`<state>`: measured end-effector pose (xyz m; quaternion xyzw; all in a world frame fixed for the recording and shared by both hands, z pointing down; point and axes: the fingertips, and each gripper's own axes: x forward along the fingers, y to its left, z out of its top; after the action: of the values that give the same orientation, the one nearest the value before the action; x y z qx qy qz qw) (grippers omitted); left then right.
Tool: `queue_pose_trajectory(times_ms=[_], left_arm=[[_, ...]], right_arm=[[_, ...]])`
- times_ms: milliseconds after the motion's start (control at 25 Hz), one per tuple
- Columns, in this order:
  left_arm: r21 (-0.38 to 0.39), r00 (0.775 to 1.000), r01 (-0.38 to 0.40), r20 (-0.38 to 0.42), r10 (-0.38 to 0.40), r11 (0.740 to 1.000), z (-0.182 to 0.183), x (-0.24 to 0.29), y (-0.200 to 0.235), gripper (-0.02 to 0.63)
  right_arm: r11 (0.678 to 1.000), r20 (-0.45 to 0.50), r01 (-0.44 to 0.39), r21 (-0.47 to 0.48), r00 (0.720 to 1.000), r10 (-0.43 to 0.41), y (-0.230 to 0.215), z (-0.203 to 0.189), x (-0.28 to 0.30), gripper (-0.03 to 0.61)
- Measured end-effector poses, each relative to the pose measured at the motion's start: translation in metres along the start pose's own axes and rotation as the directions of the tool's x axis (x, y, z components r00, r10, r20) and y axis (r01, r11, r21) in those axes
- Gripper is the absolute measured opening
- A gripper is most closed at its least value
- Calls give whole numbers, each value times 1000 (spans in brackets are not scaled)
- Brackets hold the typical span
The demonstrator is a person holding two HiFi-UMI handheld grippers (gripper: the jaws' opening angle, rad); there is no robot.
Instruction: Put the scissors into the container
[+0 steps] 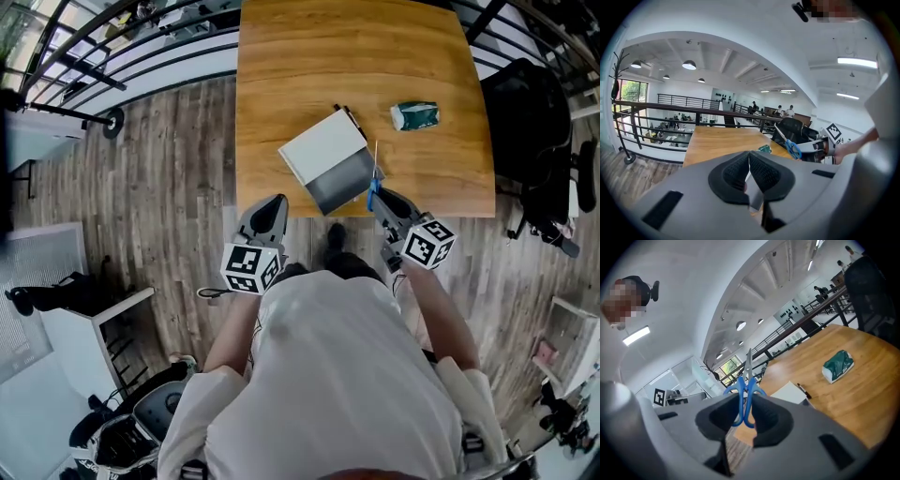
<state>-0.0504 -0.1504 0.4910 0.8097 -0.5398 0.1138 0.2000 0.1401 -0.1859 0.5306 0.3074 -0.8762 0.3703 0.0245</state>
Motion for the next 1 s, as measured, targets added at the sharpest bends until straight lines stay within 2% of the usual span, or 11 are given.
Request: queue_pose_trajectory(times_ms=[320, 520, 800, 1000], left_arm=[[-23, 999, -24, -42, 23, 999, -7, 31, 12, -5], [-59, 997, -1, -74, -4, 998, -23, 47, 21, -5], [-73, 992, 59, -108, -66, 996, -36, 77, 35, -5], [-86, 989, 66, -128, -77, 994, -46, 87, 44, -5]], right_arm=[[1000, -86, 4, 15, 996, -2, -35, -7, 31, 86], [999, -188, 44, 27, 981, -38, -53, -34, 46, 86], [994, -351, 84, -72, 931, -104, -83, -76, 63, 86], [982, -462, 44, -182, 878, -125, -97, -97, 71, 86]])
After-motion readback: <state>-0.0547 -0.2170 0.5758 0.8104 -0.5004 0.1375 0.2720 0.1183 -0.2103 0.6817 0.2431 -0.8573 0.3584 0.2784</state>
